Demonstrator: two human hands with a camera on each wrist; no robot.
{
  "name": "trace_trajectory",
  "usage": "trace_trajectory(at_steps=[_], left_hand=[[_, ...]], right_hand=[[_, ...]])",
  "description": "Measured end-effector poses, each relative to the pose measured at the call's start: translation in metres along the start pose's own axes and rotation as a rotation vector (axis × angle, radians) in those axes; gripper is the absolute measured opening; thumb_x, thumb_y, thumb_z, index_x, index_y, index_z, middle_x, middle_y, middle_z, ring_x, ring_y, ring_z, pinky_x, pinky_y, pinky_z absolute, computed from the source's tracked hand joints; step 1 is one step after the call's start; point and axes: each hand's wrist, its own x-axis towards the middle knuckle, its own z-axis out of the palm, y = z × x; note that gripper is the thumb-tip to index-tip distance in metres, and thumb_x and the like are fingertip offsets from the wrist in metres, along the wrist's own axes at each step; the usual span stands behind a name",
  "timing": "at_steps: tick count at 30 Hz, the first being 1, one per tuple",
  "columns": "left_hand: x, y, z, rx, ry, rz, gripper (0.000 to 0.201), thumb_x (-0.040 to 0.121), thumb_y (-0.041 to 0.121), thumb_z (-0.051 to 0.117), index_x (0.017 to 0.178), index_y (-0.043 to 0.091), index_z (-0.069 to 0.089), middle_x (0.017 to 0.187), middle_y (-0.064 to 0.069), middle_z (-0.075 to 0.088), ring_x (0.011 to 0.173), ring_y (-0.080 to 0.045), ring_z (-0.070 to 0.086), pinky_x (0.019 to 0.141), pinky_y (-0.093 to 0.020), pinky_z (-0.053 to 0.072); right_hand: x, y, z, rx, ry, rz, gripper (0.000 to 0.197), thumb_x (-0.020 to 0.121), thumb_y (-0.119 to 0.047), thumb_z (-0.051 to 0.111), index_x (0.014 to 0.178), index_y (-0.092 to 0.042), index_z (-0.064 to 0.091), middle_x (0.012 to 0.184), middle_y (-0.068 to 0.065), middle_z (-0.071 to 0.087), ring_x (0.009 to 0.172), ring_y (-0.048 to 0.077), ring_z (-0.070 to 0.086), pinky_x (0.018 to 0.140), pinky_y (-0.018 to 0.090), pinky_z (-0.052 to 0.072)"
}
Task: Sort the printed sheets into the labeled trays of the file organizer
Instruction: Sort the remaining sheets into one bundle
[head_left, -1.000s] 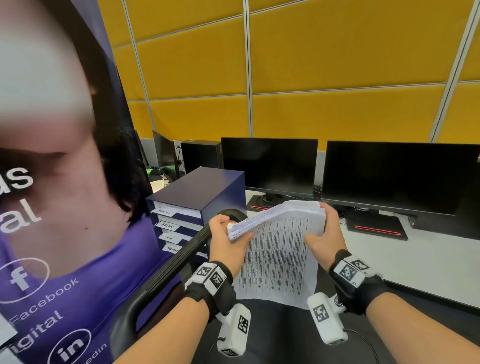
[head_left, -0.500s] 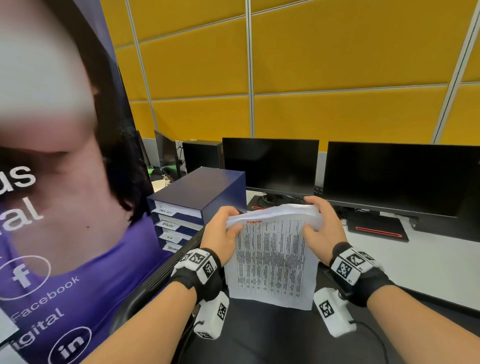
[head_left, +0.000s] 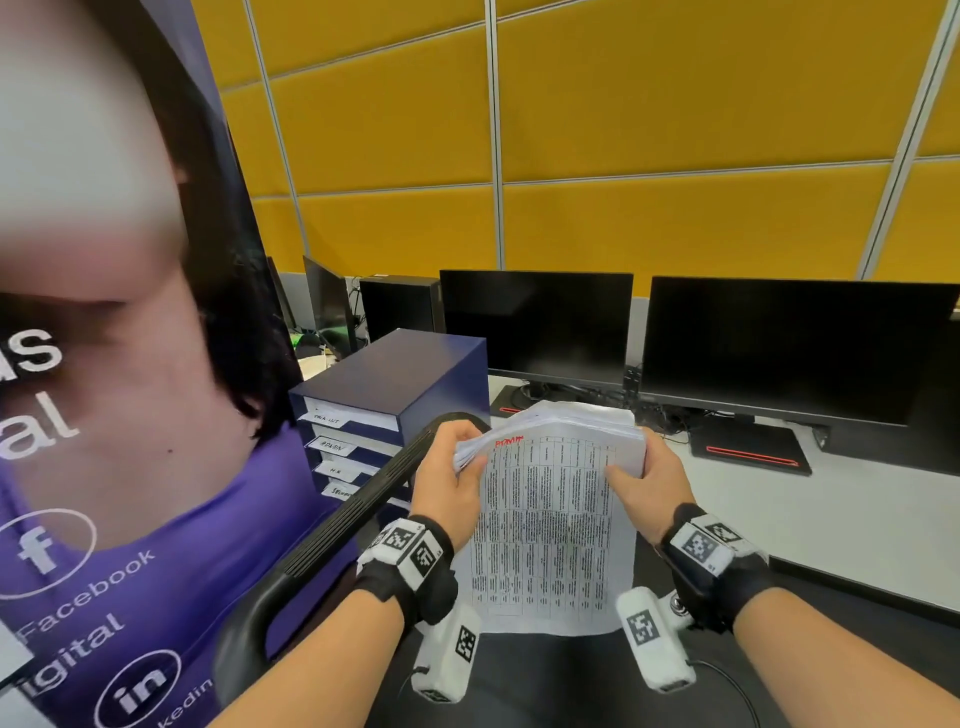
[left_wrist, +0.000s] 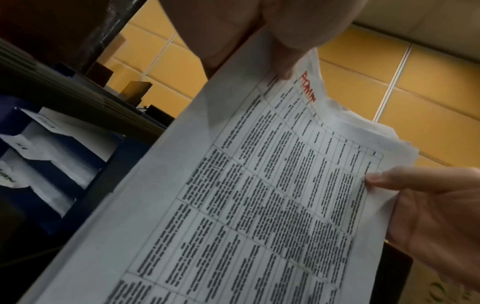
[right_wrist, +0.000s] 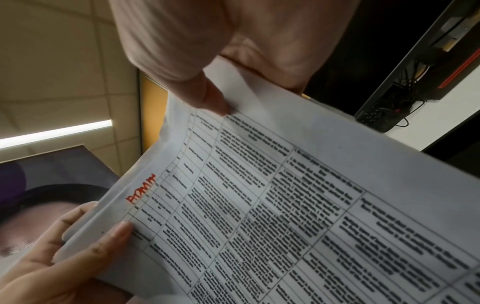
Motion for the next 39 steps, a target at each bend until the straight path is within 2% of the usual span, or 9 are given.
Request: trace_trajectory(at_steps=[3,6,11,14,19,23,28,35,39], left_hand=[[0.003,0.002,-0.004,0.008,0.036,0.015,0.037,0.087,0.0,0.059,0.082,0.036,0.055,0.094,0.006,0.062,0.089,-0.011,0.061,0.078,-0.021,0.051],[0.006,0.001,-0.007,0.009,0.103,0.098,0.042,0.078,-0.009,0.066,0.076,0.032,0.06,0.098,0.007,0.061,0.097,-0.008,0.058,0.085,-0.005,0.041],[0.007,-0.009,-0.01,-0.057,0.15,0.053,0.041,0.072,-0.011,0.072,0.066,0.029,0.067,0.1,0.004,0.061,0.097,-0.011,0.06,0.085,-0.016,0.048],[0.007,-0.008,-0.011,-0.054,0.148,0.043,0.041,0.072,-0.011,0.071,0.066,0.029,0.067,0.096,0.006,0.062,0.093,-0.008,0.06,0.079,-0.007,0.046],[0.007,-0.001,-0.018,0.029,0.019,0.005,0.035,0.08,-0.002,0.068,0.078,0.033,0.065,0.085,0.014,0.063,0.08,0.0,0.06,0.069,-0.003,0.045],[0.009,0.004,-0.024,0.186,-0.031,0.037,0.022,0.081,0.008,0.071,0.097,0.021,0.071,0.09,0.018,0.061,0.089,-0.005,0.061,0.085,-0.019,0.049],[0.012,0.012,-0.03,0.329,-0.084,0.098,0.041,0.08,0.014,0.072,0.12,0.021,0.064,0.109,0.009,0.061,0.102,-0.008,0.057,0.095,-0.024,0.044],[0.014,0.015,-0.032,0.396,-0.159,0.077,0.043,0.078,0.026,0.075,0.12,0.025,0.063,0.106,0.012,0.059,0.097,-0.005,0.054,0.088,-0.019,0.041],[0.016,0.012,-0.03,0.343,-0.089,0.009,0.022,0.077,0.025,0.076,0.097,0.025,0.066,0.086,0.018,0.056,0.08,-0.002,0.053,0.07,-0.008,0.039]], right_hand=[[0.003,0.001,0.0,-0.025,0.01,0.006,0.031,0.084,0.006,0.054,0.103,-0.019,0.052,0.088,-0.005,0.061,0.076,0.001,0.059,0.052,0.011,0.047],[0.006,0.0,0.001,-0.04,0.022,0.017,0.032,0.084,0.006,0.054,0.109,-0.015,0.053,0.089,-0.008,0.06,0.078,-0.002,0.057,0.05,0.008,0.045],[0.007,-0.001,0.002,-0.061,0.022,0.029,0.035,0.085,0.004,0.055,0.116,-0.011,0.051,0.09,-0.009,0.057,0.079,-0.004,0.055,0.055,0.009,0.041],[0.007,-0.001,0.002,-0.073,0.017,0.036,0.035,0.086,0.003,0.055,0.118,-0.009,0.05,0.094,-0.004,0.058,0.079,-0.004,0.054,0.058,0.01,0.039],[0.008,0.0,0.0,-0.091,0.013,0.048,0.037,0.085,0.003,0.056,0.12,-0.009,0.05,0.099,-0.001,0.06,0.08,0.0,0.056,0.06,0.011,0.04],[0.008,-0.001,0.0,-0.099,0.012,0.044,0.039,0.086,0.003,0.056,0.122,-0.009,0.05,0.101,0.0,0.059,0.085,0.009,0.057,0.061,0.012,0.041],[0.007,0.0,0.002,-0.095,0.033,0.032,0.038,0.084,0.004,0.055,0.119,-0.009,0.05,0.094,-0.005,0.057,0.079,0.0,0.054,0.06,0.012,0.039],[0.006,0.002,0.001,-0.089,0.046,-0.003,0.038,0.084,0.004,0.056,0.117,-0.013,0.046,0.093,-0.006,0.053,0.083,0.007,0.053,0.061,0.012,0.04],[0.008,0.004,0.001,-0.092,0.038,-0.043,0.051,0.083,0.006,0.056,0.123,-0.02,0.04,0.098,-0.003,0.052,0.083,0.007,0.055,0.062,0.018,0.05]])
